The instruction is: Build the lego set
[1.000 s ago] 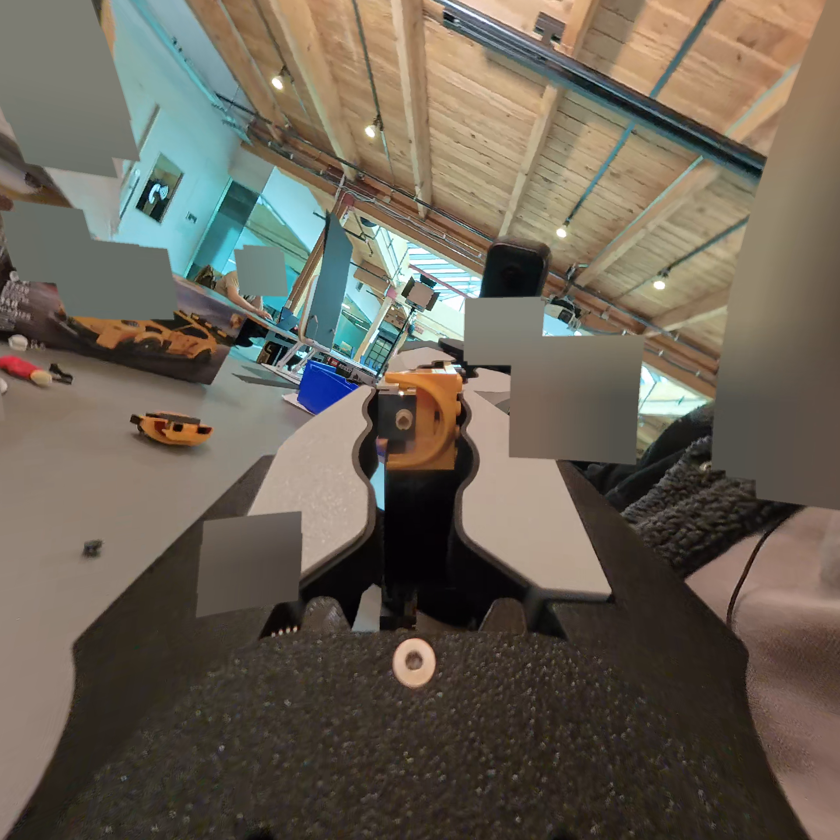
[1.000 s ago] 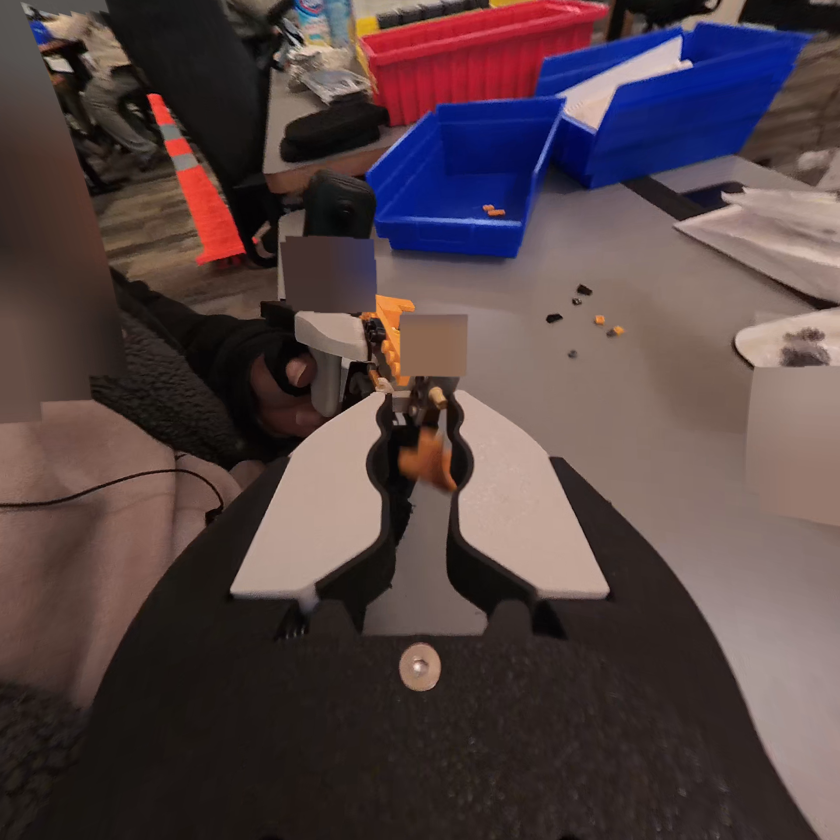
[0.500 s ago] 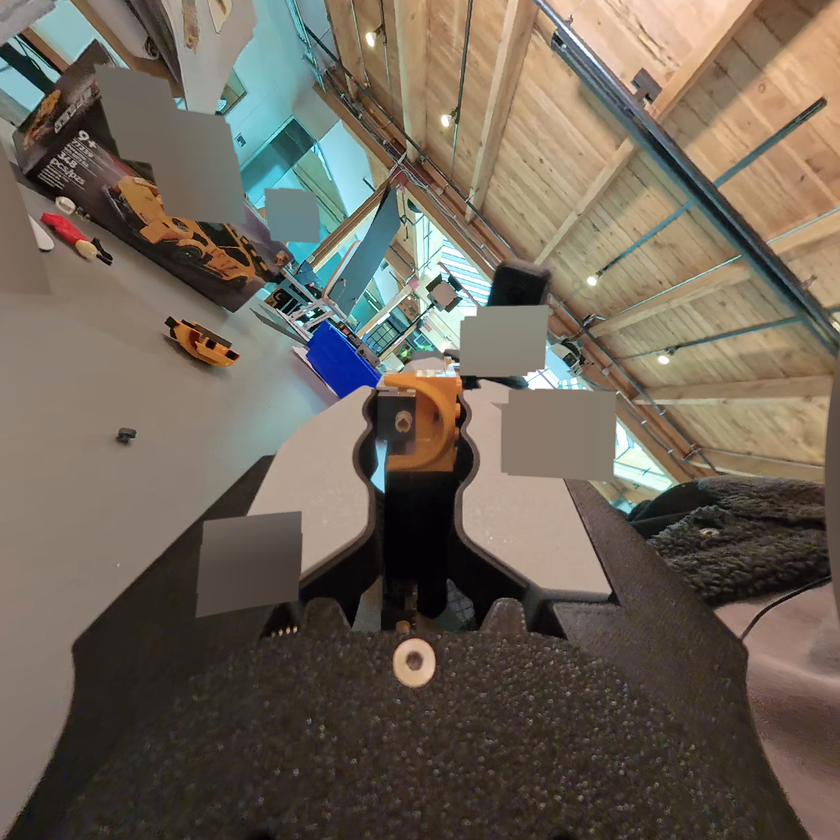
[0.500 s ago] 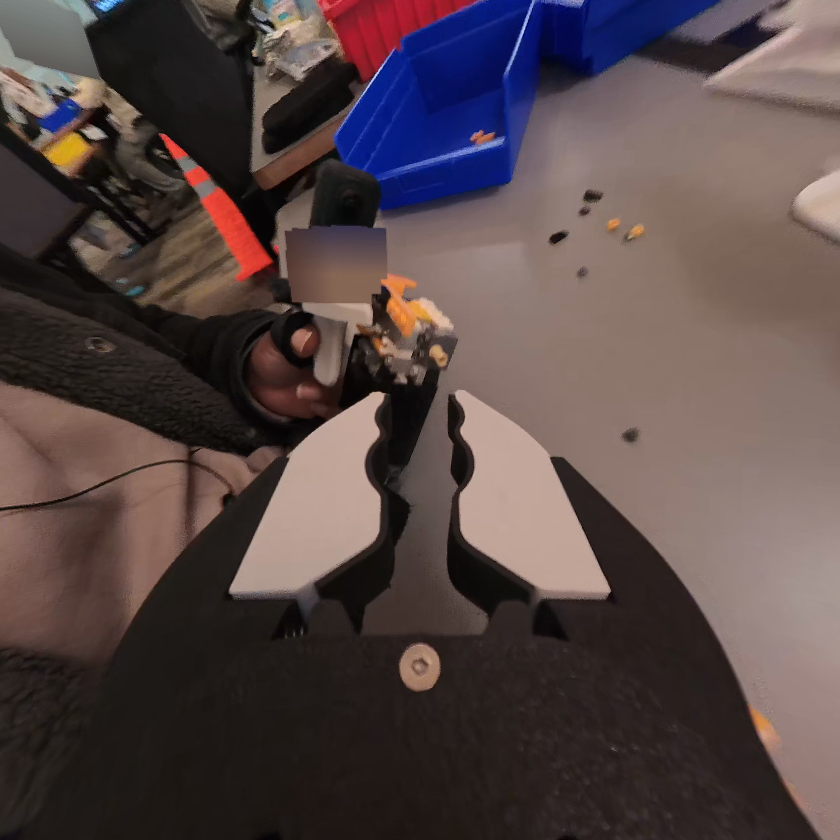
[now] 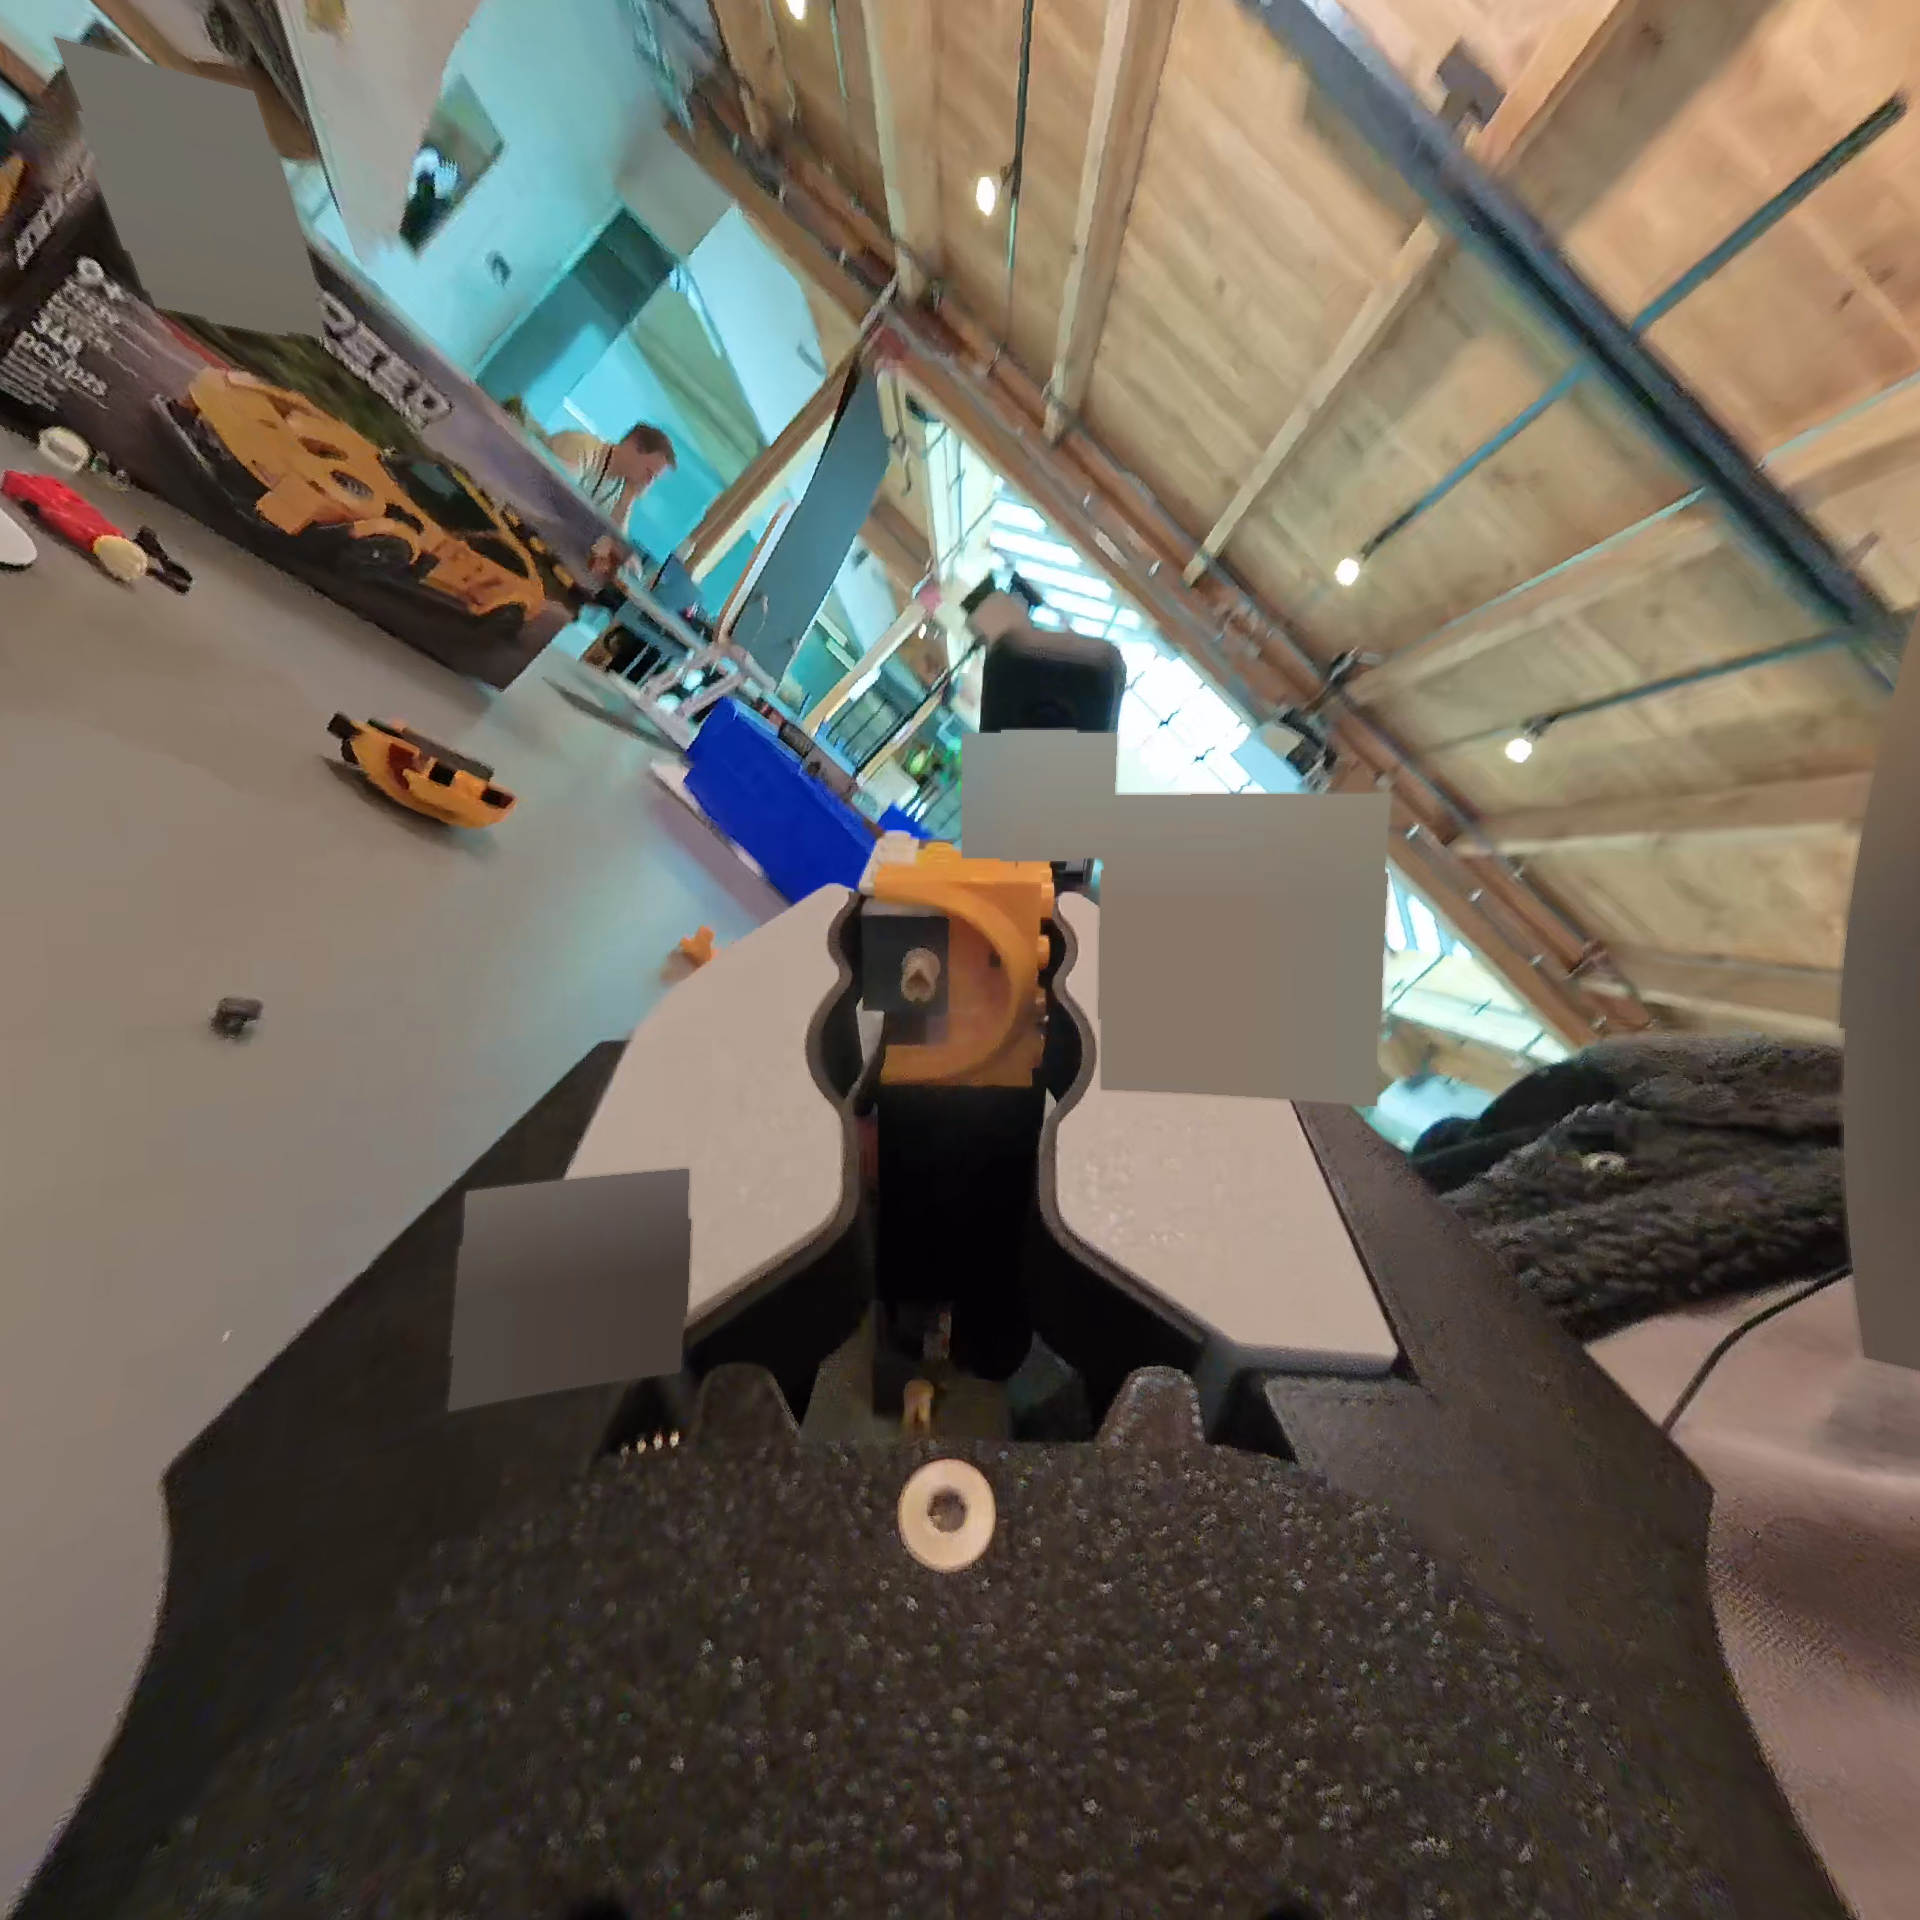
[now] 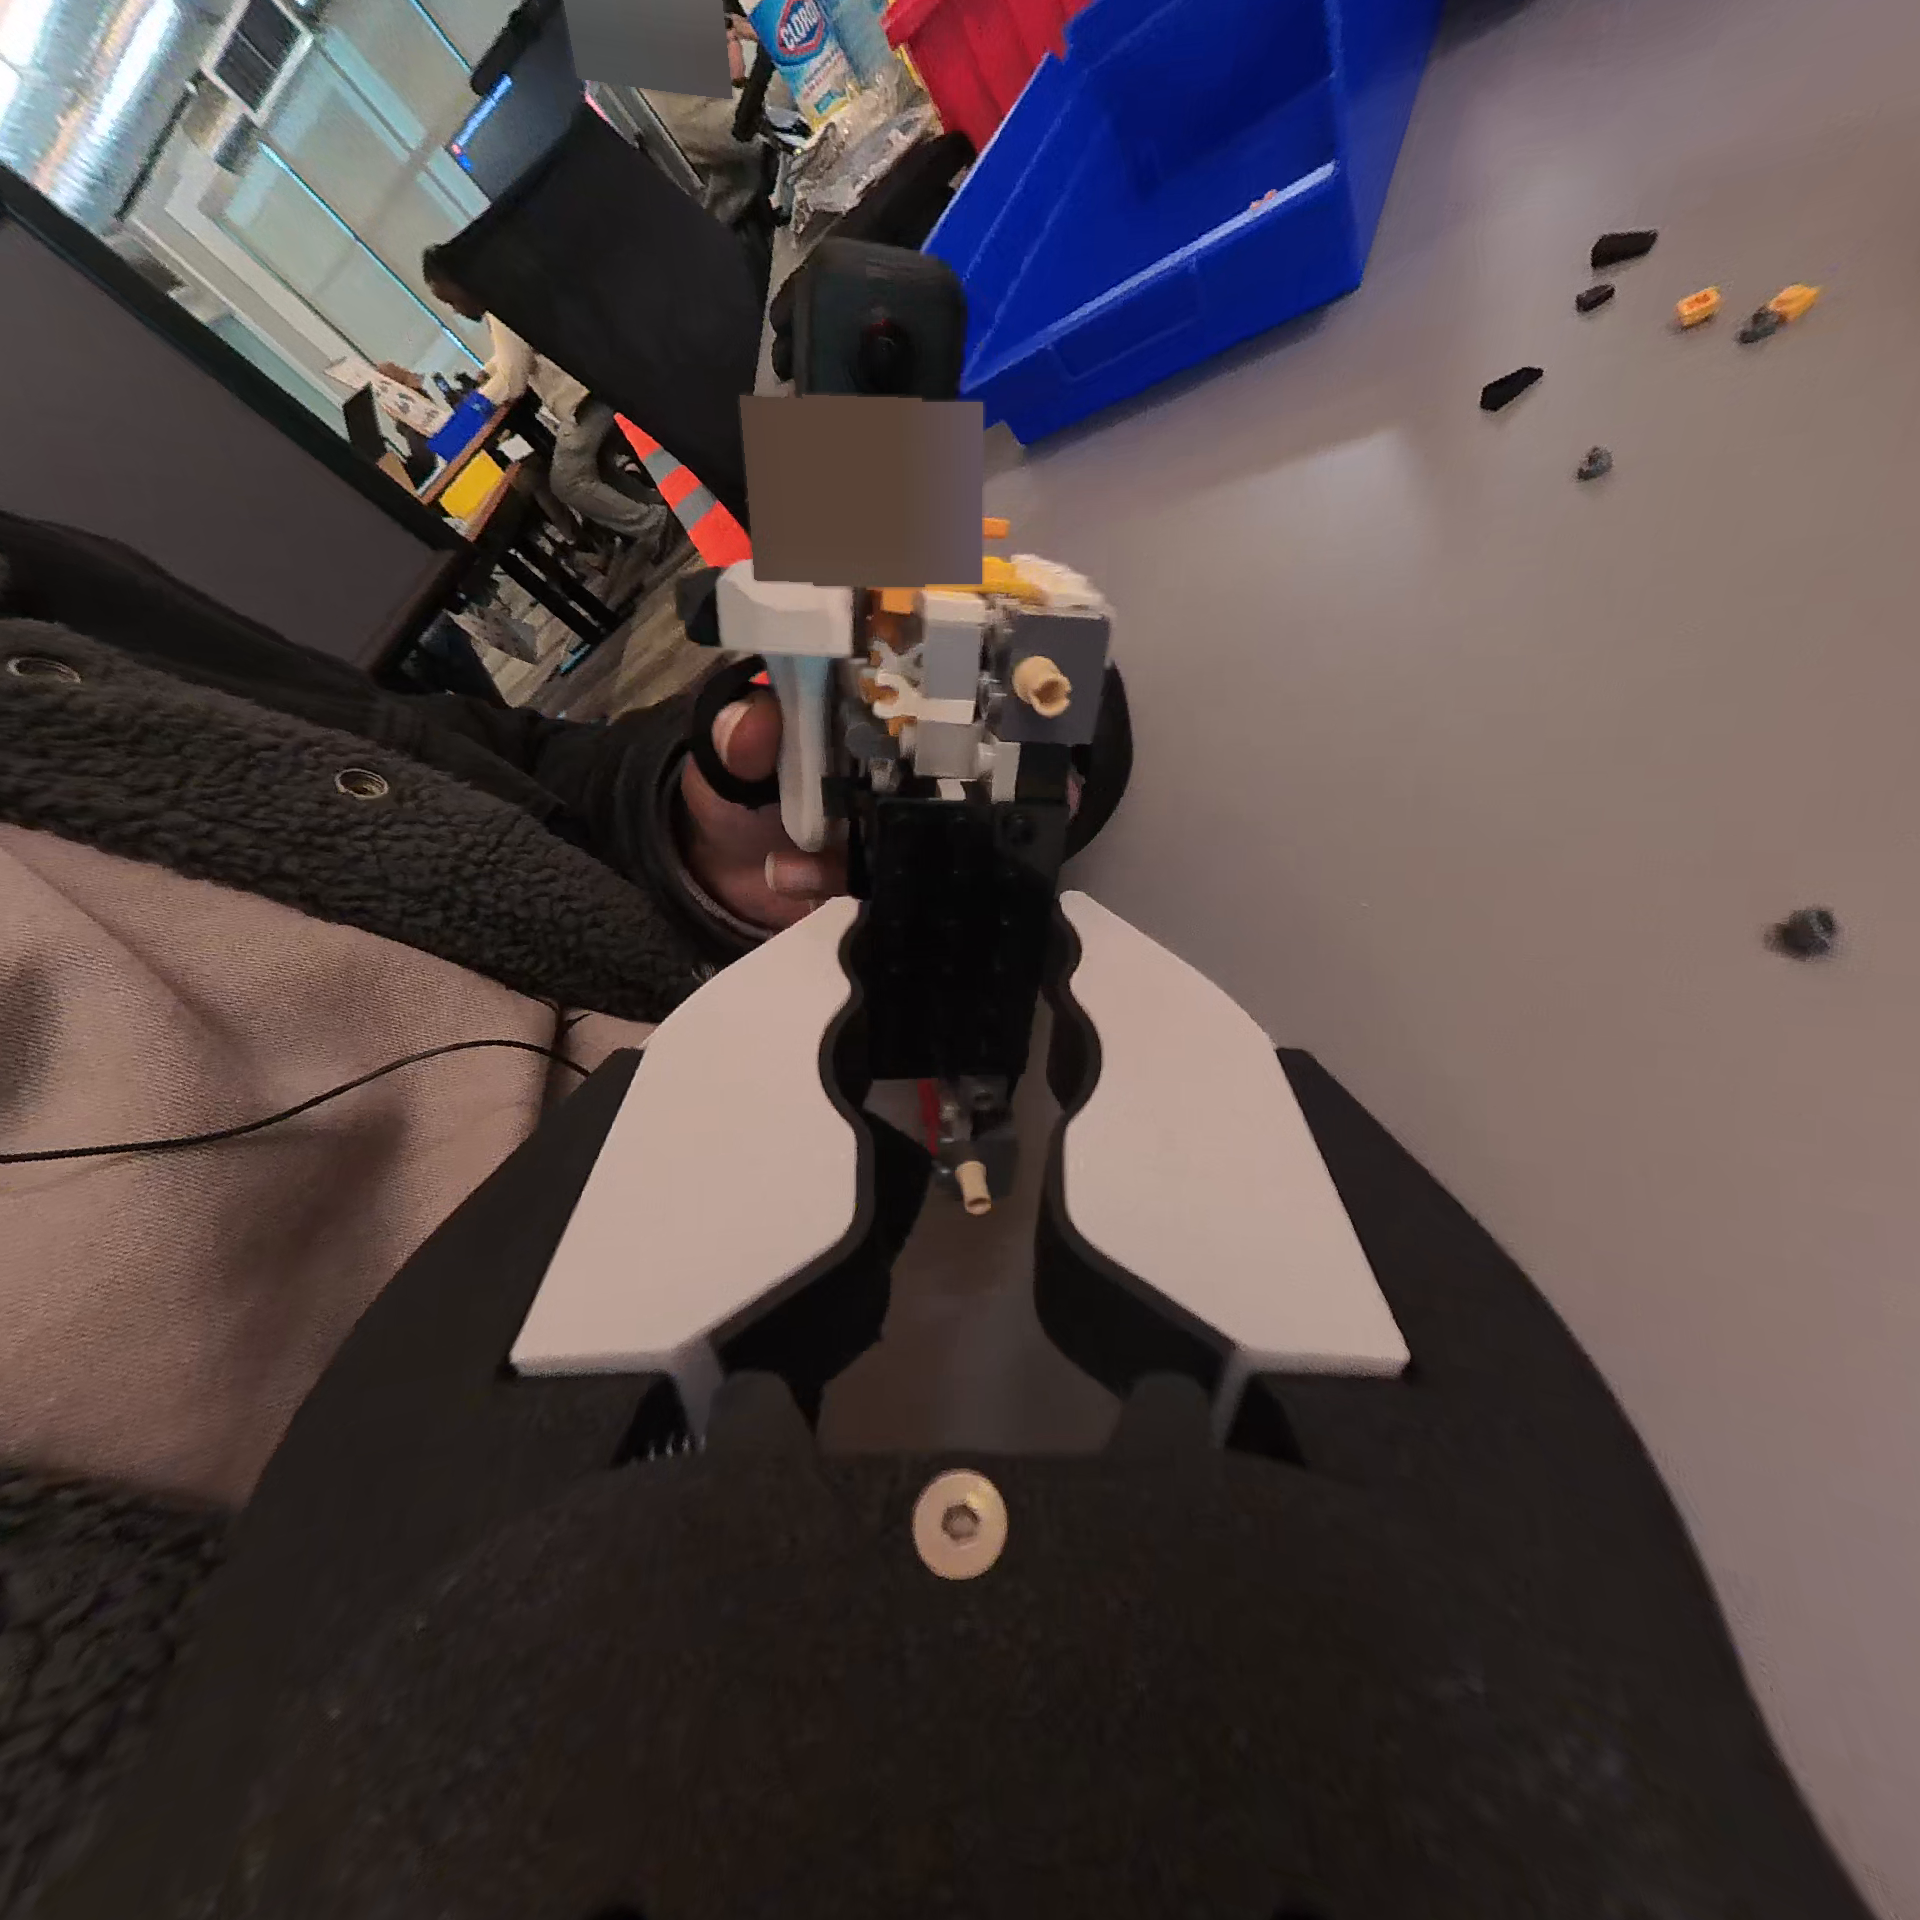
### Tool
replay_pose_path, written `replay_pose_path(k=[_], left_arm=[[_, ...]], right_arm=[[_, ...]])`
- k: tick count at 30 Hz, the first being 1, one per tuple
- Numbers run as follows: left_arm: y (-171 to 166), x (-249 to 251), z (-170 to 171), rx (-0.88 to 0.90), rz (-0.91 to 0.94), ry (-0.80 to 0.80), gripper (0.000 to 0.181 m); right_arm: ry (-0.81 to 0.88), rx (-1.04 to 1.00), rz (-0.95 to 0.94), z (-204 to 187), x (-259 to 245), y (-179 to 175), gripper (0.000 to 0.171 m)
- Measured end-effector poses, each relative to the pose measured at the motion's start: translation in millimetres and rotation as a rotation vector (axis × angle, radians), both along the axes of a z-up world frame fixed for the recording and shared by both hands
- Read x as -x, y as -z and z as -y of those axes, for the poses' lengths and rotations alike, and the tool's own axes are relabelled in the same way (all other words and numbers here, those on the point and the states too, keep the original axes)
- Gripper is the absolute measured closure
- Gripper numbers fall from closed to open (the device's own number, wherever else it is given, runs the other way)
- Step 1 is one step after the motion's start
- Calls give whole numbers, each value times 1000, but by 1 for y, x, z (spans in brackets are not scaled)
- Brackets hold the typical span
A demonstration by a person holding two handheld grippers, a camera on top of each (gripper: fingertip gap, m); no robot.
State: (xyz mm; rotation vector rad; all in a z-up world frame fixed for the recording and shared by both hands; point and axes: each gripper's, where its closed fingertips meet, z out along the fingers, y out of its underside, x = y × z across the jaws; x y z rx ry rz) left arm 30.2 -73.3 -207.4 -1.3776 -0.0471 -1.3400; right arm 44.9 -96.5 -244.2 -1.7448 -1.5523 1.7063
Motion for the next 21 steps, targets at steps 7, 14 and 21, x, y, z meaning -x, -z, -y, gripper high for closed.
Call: replay_pose_path(k=[7,14,21], left_arm=[[17,-21,6,10,-380,152,146],[17,-35,14,-82,-667,272,148],[24,-40,19,-84,-697,332,143]], right_arm=[[-41,-195,27,-14,-21,6,143],[-135,-335,-49,-13,-32,3,143],[-151,-364,-92,-18,-36,0,144]])
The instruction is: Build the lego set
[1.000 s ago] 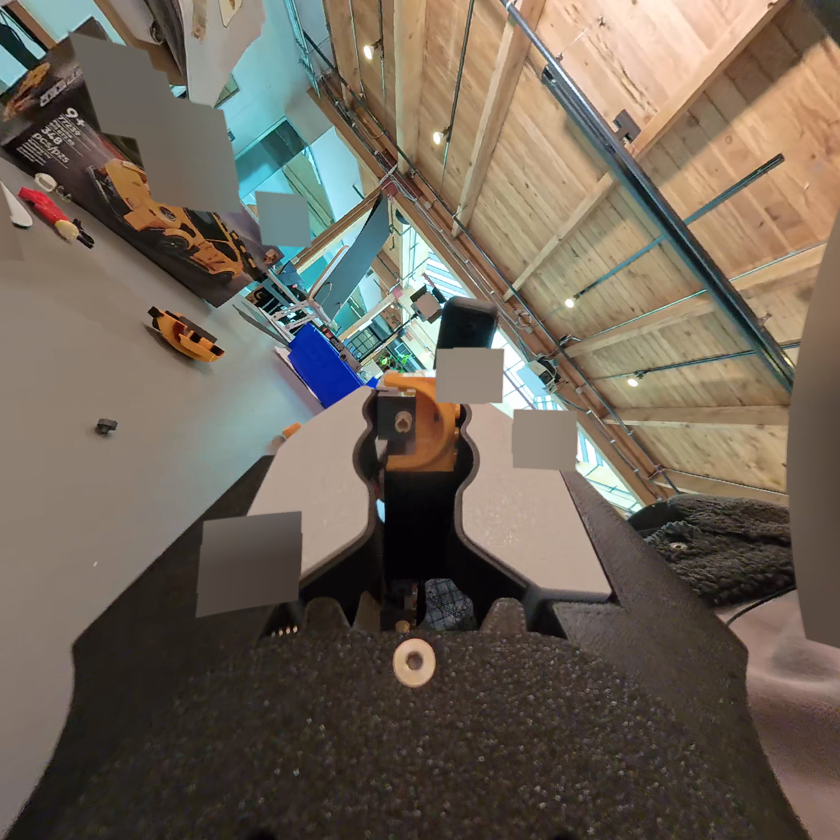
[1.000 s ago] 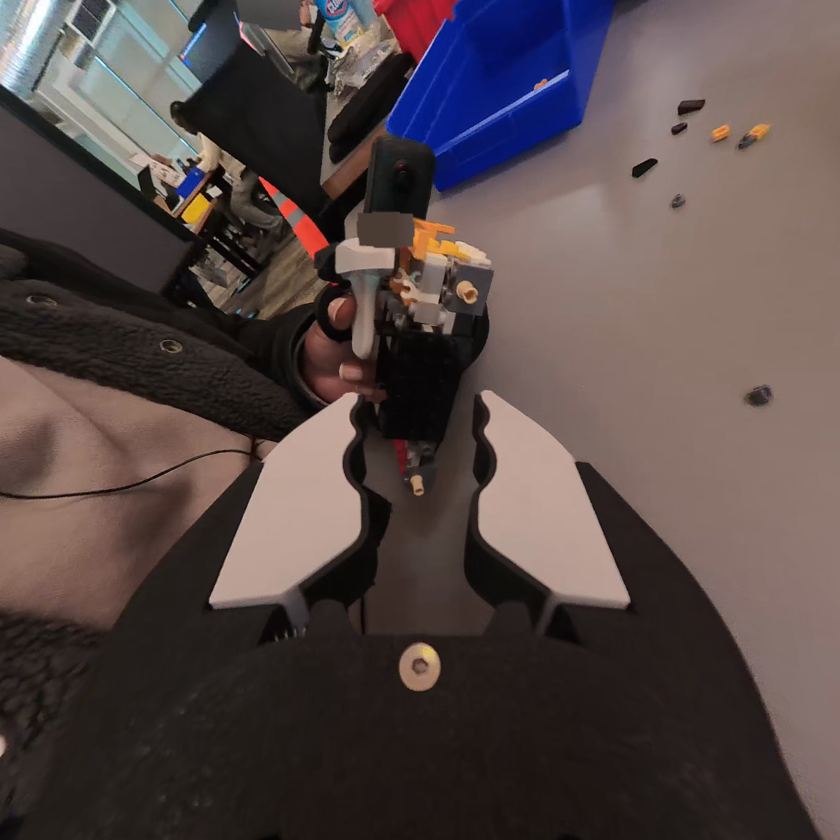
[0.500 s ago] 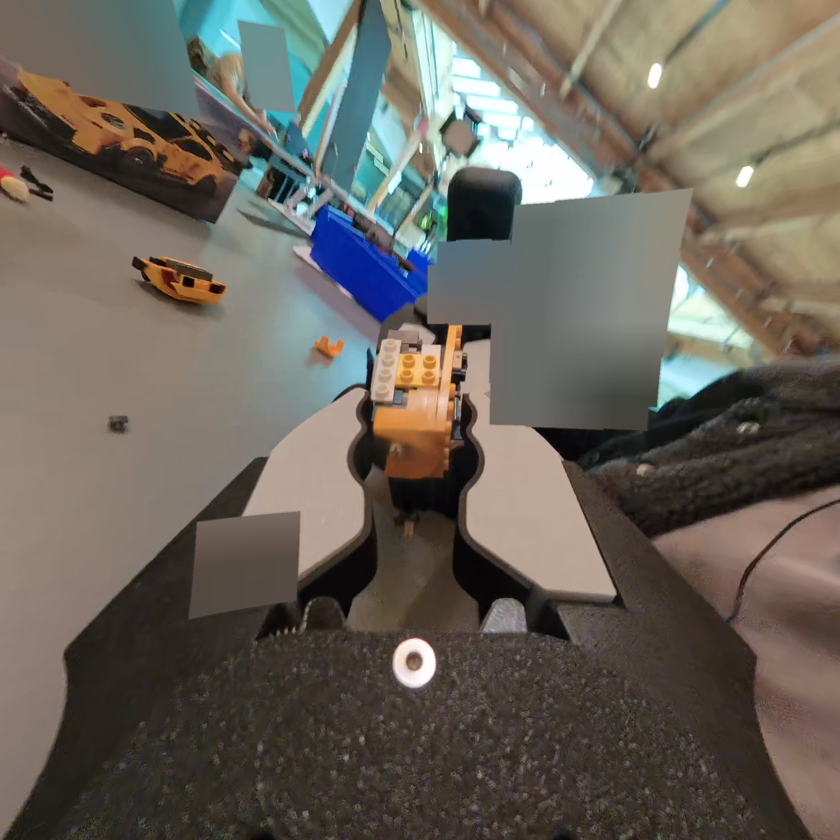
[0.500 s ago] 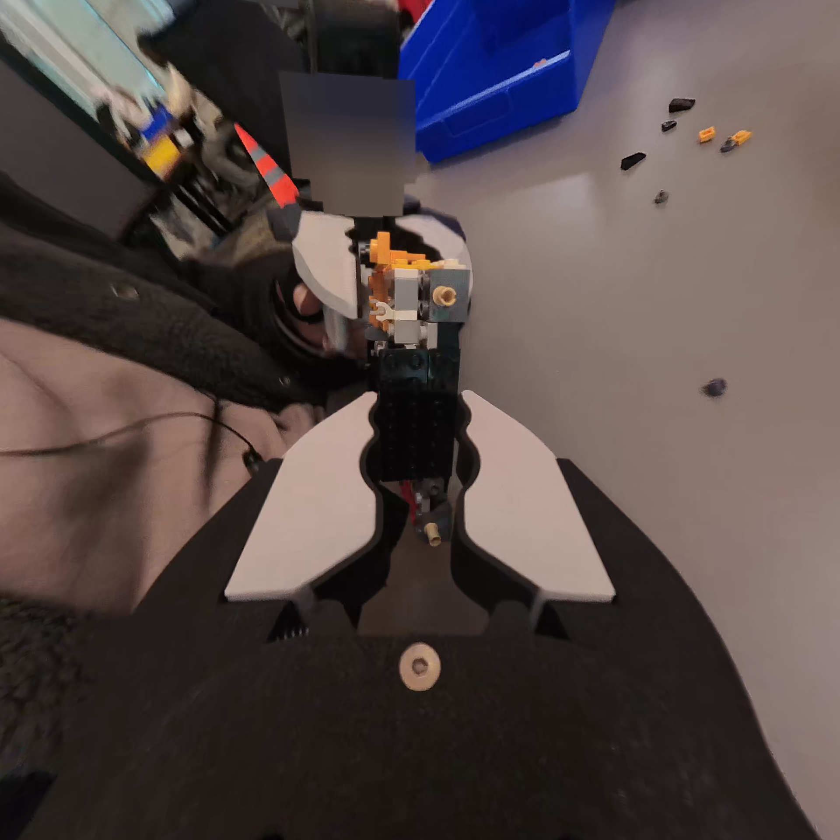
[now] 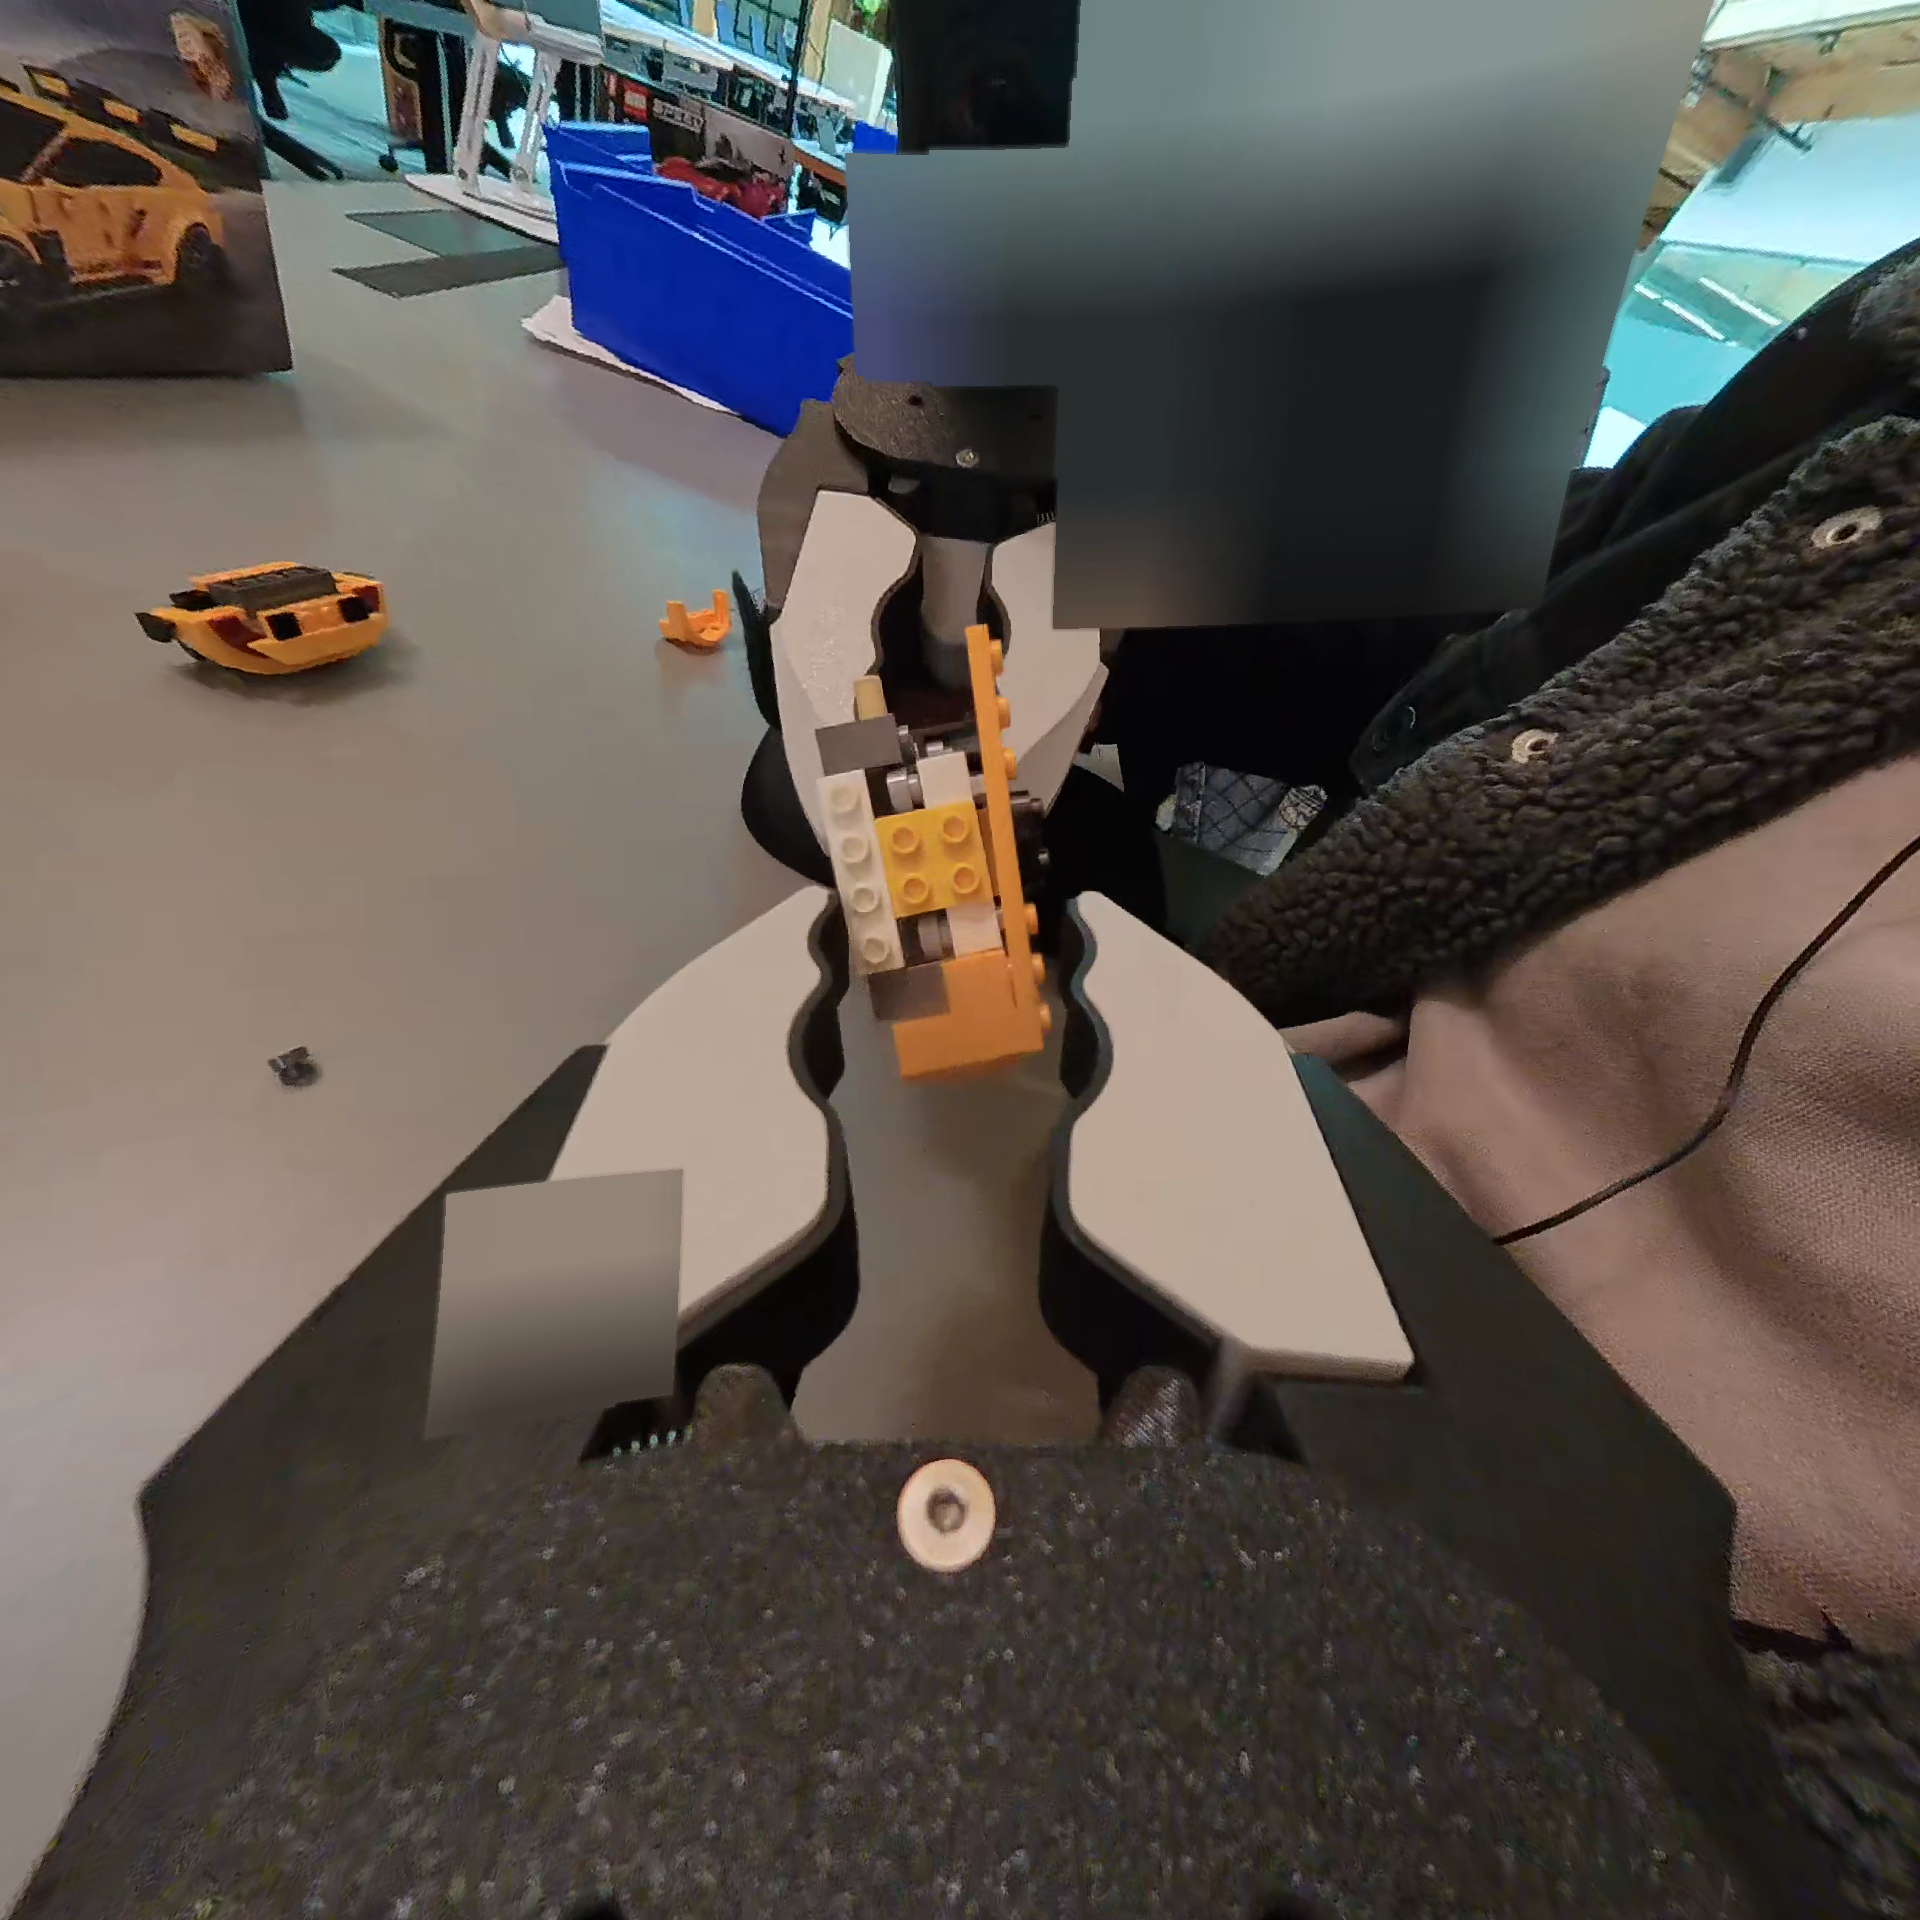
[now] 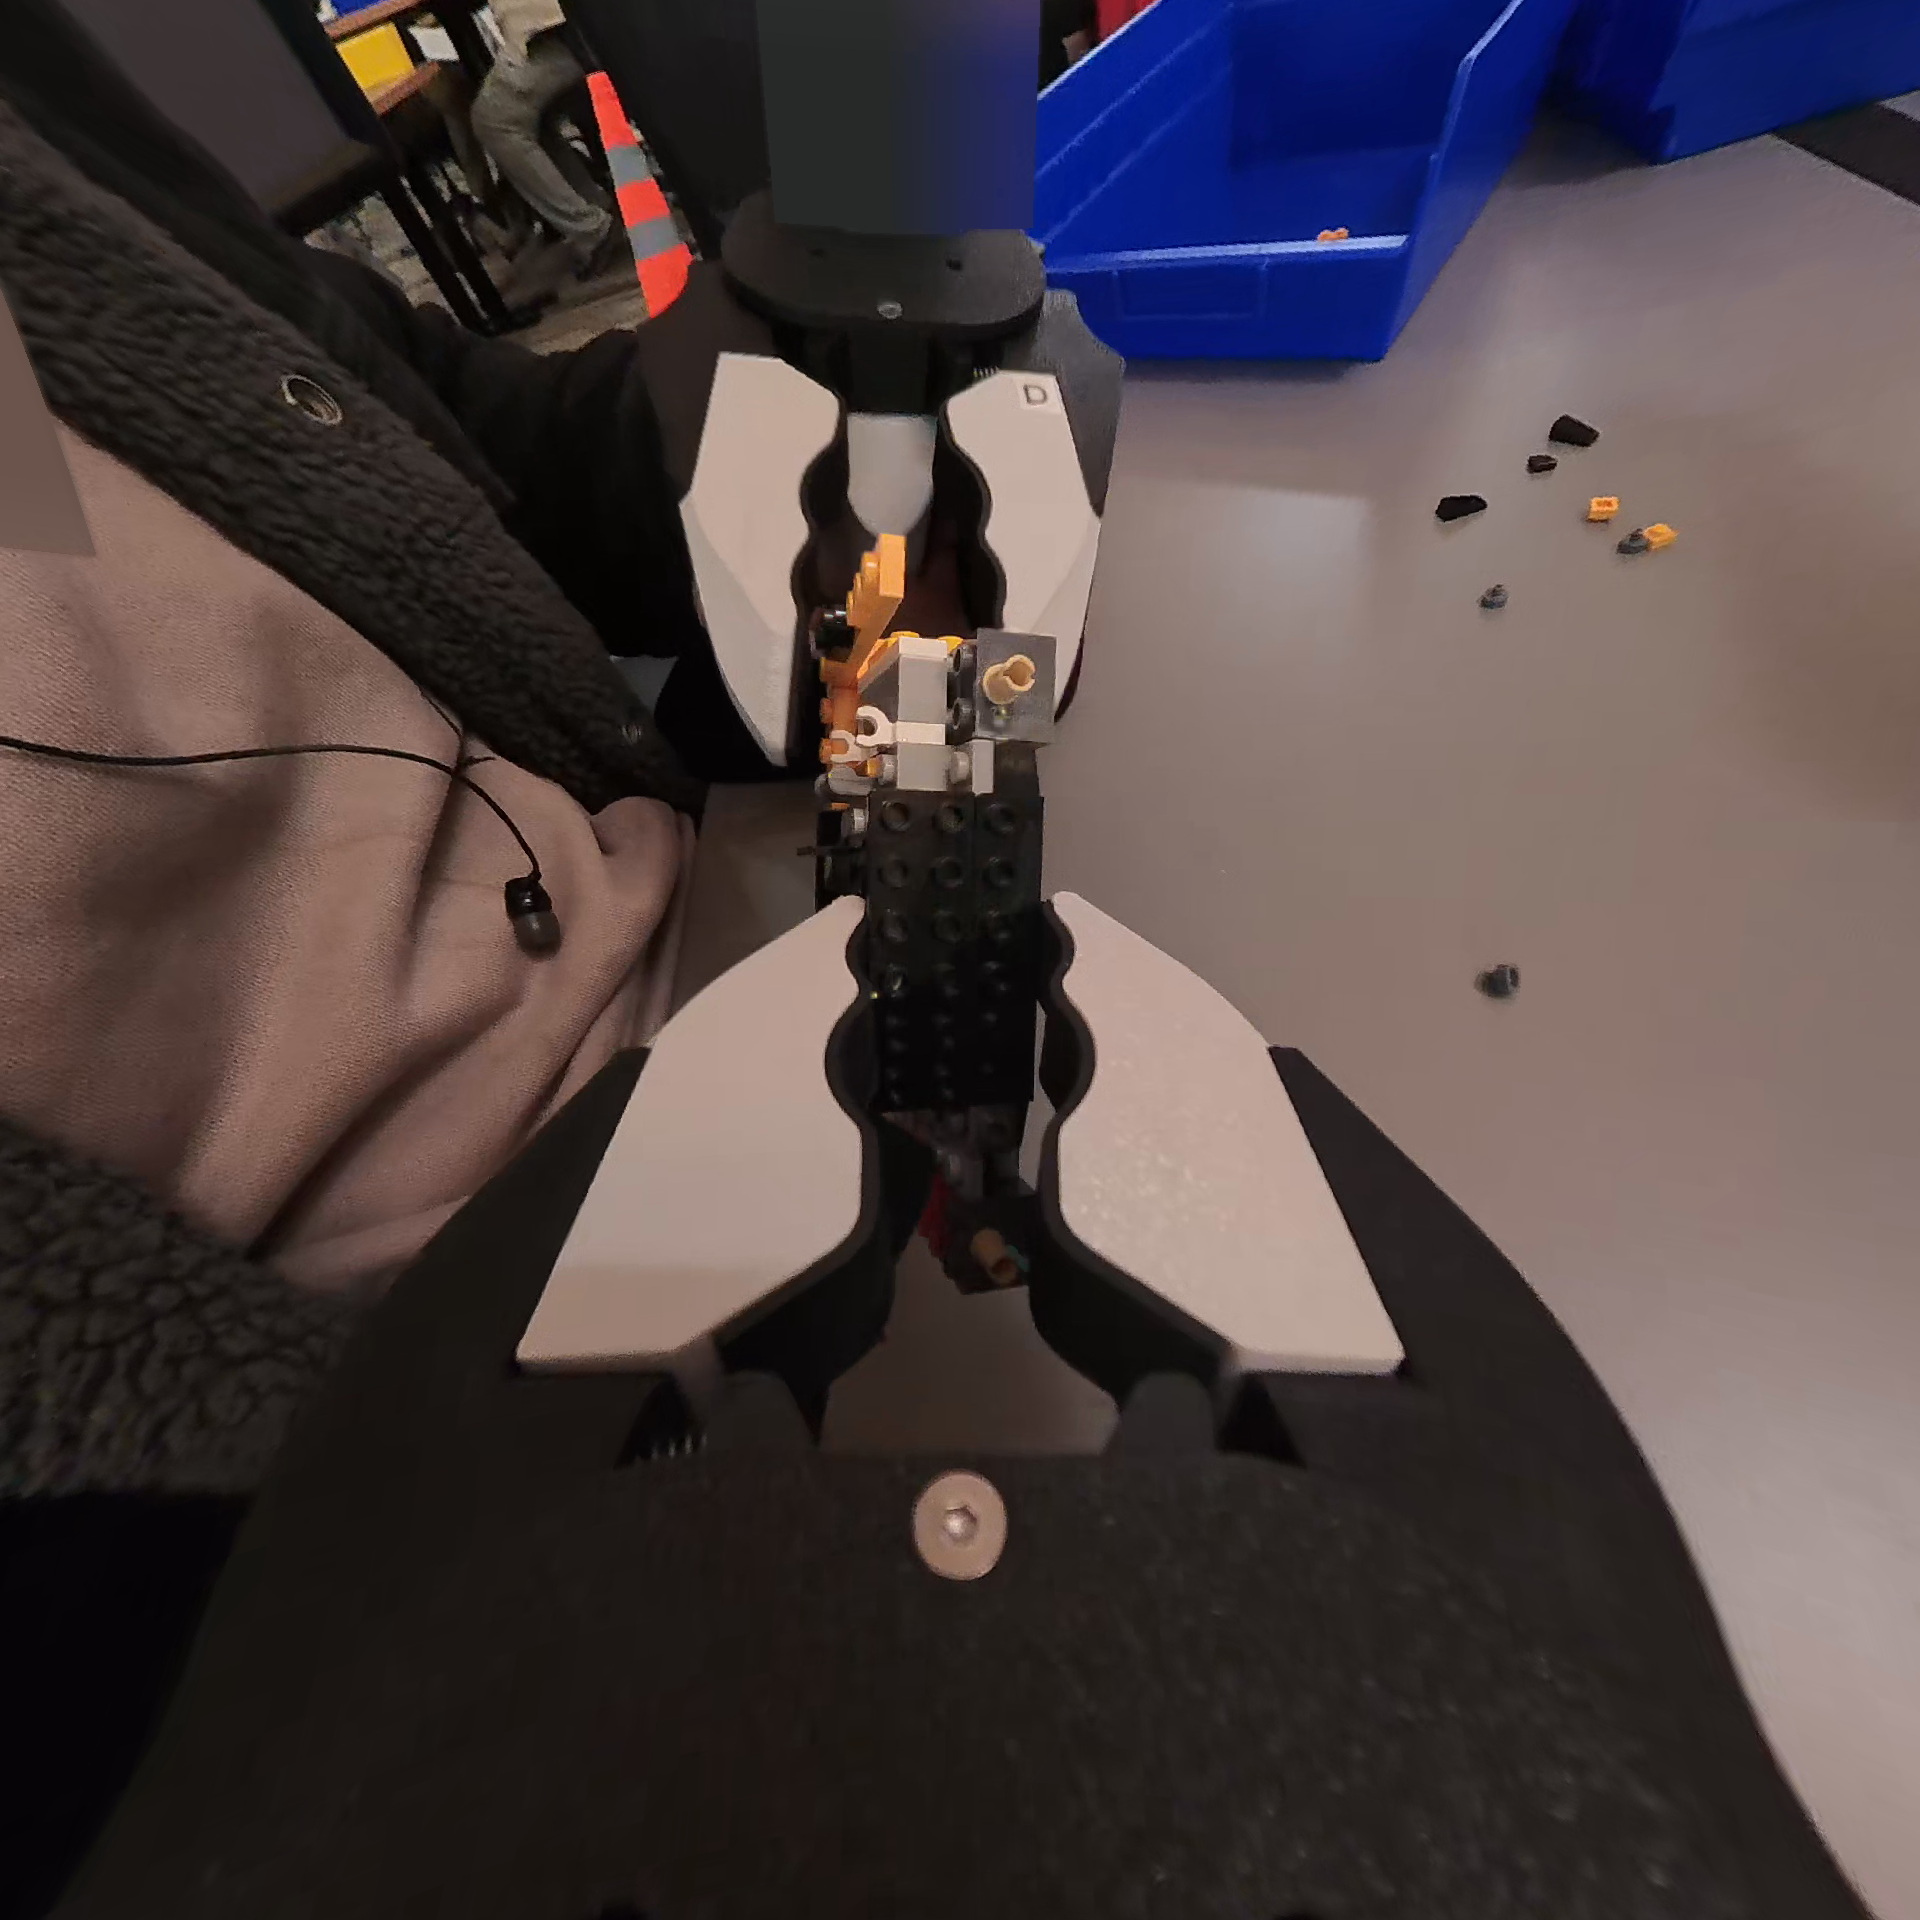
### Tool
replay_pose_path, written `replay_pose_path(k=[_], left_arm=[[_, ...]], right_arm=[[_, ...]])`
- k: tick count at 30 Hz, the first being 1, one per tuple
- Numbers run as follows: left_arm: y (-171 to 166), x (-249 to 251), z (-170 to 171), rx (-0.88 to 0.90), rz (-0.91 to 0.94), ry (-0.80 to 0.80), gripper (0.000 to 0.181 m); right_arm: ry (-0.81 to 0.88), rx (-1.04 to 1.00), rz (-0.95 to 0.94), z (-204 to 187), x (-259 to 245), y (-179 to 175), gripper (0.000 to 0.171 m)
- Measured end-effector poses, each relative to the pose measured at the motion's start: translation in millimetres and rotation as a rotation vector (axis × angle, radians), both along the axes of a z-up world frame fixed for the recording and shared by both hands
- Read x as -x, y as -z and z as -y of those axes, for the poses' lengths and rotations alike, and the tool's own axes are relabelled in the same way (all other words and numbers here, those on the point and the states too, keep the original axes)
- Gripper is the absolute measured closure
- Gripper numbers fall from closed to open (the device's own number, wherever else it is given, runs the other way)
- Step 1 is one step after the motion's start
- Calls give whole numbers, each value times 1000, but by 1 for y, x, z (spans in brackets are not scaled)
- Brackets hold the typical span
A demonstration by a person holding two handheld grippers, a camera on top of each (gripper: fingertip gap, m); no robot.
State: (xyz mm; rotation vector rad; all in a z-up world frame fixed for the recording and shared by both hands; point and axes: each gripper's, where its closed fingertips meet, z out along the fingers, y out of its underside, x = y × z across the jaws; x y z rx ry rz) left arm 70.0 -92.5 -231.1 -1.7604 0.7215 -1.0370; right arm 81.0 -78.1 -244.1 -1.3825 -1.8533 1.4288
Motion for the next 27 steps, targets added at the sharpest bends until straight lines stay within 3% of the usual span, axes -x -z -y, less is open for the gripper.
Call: replay_pose_path(k=[4,10,15,19,27], left_arm=[[9,-1,1,63,9,28,140],[19,6,-9,200,88,-28,150],[31,14,-16,287,95,-83,150],[39,8,-14,292,48,-62,150],[40,12,-17,315,63,-89,150]], right_arm=[[4,61,2,-3,3,0,144],[35,108,46,-14,7,10,144],[96,-5,2,-34,11,-8,137],[40,5,-10,-26,21,-25,143],[11,4,101,-20,31,-9,160]])
